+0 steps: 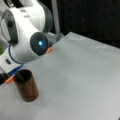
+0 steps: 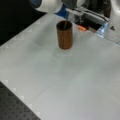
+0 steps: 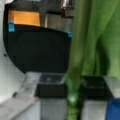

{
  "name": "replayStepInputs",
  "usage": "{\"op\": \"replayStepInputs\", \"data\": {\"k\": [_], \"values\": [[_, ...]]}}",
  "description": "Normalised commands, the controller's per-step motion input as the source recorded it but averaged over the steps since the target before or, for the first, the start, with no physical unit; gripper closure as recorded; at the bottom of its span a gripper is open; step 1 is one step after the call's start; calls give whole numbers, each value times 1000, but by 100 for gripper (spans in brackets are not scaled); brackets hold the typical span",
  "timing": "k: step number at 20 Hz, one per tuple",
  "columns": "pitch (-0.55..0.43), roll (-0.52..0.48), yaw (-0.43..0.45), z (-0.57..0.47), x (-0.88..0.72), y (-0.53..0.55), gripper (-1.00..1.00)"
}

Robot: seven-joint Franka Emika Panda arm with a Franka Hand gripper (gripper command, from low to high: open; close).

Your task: Flower insertion into a vase

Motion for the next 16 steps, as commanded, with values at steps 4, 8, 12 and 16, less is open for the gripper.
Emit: {"op": "replayStepInputs", "data": {"k": [4,8,12,16], "values": [[-31,22,-109,-124,209,17,100],[-54,76,-220,-90,247,66,-100],[-53,68,-288,-46,340,64,-100],[-23,40,-253,-5,423,14,-100]]}}
